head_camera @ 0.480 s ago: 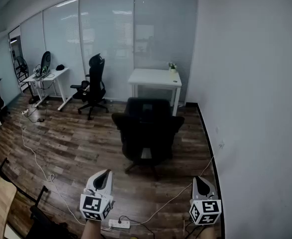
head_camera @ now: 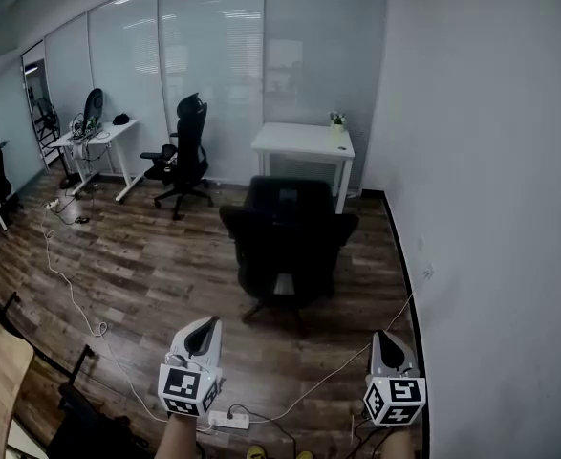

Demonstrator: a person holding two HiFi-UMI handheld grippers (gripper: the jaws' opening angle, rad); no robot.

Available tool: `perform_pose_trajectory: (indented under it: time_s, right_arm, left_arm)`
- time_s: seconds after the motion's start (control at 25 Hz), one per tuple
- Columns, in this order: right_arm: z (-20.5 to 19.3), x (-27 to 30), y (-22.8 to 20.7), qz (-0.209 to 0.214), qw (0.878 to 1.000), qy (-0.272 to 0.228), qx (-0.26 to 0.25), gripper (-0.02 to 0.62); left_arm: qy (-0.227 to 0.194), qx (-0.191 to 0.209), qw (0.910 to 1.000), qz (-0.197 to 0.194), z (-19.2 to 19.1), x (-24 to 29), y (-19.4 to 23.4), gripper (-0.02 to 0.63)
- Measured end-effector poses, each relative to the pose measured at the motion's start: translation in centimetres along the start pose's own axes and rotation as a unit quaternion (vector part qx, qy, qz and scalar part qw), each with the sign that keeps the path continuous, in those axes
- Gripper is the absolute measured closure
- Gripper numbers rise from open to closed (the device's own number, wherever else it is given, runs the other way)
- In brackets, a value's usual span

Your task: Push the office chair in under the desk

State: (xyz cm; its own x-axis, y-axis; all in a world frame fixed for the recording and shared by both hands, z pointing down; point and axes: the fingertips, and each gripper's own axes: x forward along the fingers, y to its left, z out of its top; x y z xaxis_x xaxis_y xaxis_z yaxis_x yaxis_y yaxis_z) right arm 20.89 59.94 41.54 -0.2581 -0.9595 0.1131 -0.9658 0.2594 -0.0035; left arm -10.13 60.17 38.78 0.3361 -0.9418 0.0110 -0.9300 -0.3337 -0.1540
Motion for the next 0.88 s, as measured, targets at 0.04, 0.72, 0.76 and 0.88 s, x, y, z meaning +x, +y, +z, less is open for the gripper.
perform_pose_trajectory:
  time_s: [0.04, 0.72, 0.76, 0.88]
  right_arm:
    - [0.0, 0.0, 0.1, 0.001, 1.0, -0.001, -0.001, 0.595]
    - [-0.1, 1.2, 1.8, 0.02, 1.0, -0.006, -0.012, 0.537]
    - [-0.2, 1.2, 1.9, 0.021, 1.0, -0.005, -0.012, 0.534]
    - [-0.4, 1.2, 2.6, 0.027, 1.0, -0.003, -0.016, 0.512]
  left_arm:
    - [0.0, 0.0, 1.0, 0.0, -0.1, 0.0, -0.1, 0.607]
    - [0.01, 0.009, 0.9999, -0.01, -0.6, 0.5, 0.4, 0.556]
    - [0.011, 0.009, 0.9998, -0.011, -0.7, 0.5, 0.4, 0.548]
    - [0.011, 0.004, 0.9999, -0.011, -0.8, 0.2, 0.5, 0.526]
